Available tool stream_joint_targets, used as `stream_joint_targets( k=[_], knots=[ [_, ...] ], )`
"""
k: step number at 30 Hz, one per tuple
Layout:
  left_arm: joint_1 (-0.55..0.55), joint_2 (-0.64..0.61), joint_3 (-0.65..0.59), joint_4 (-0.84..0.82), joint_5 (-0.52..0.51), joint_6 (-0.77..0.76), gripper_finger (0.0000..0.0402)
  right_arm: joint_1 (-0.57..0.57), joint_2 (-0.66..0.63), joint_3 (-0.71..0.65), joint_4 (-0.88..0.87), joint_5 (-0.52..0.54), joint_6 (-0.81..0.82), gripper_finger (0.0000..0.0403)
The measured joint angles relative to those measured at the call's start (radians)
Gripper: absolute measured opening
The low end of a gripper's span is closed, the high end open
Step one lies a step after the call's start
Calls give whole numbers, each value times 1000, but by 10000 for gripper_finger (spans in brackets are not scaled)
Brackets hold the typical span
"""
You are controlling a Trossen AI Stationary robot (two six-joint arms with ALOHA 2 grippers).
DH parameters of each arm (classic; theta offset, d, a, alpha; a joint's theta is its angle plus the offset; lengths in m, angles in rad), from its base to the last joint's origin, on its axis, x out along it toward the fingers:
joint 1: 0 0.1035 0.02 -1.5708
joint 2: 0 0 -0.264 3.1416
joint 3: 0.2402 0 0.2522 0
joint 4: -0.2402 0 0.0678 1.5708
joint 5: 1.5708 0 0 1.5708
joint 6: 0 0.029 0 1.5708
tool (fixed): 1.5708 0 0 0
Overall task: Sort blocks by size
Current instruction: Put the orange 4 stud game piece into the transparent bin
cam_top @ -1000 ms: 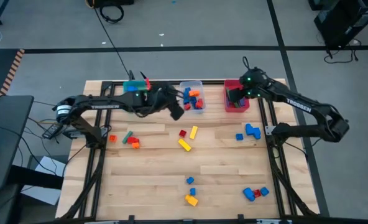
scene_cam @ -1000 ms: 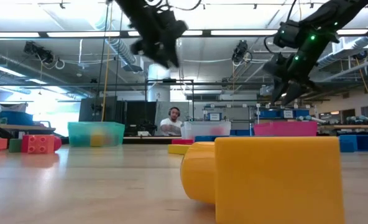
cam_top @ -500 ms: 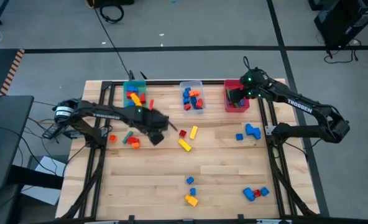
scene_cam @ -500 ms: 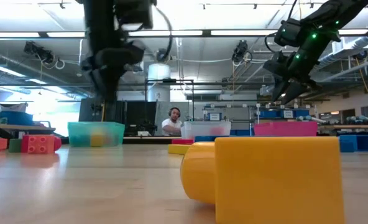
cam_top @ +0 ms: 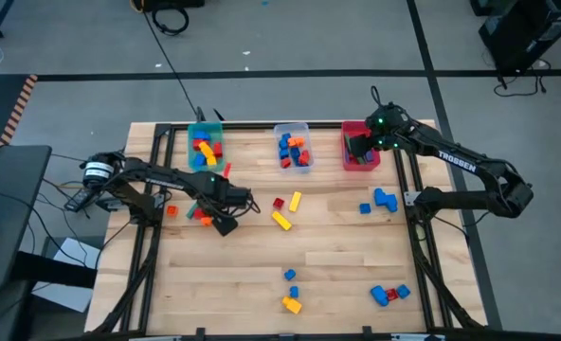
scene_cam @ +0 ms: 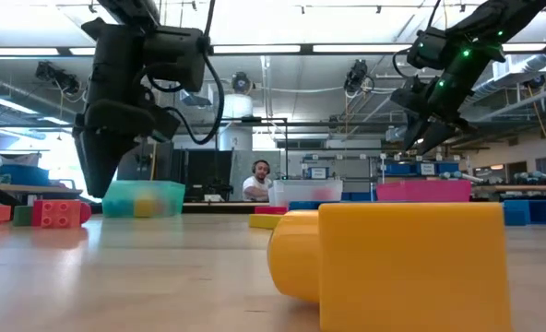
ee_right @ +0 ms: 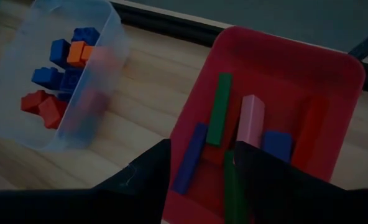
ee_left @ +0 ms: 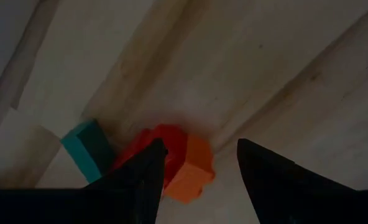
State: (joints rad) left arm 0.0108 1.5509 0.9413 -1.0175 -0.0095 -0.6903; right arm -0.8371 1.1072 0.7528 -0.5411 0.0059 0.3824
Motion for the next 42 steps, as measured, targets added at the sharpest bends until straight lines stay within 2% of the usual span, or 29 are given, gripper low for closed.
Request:
stream_joint_targets(
  k=[9, 21, 33, 42],
  knots=[
    [-1, 0, 0, -7, 20, 29, 209, 0, 0, 0, 0, -9, 15, 190],
    [-34, -2, -67, 5, 56, 7, 209, 0, 0, 0, 0, -25, 26, 190],
    [-91, 1, -69, 34, 146, -18, 209, 0, 1, 0, 0, -26, 43, 190],
    [-125, 0, -118, 77, 122, -41, 209, 22, 1, 0, 0, -26, 45, 190]
  ],
)
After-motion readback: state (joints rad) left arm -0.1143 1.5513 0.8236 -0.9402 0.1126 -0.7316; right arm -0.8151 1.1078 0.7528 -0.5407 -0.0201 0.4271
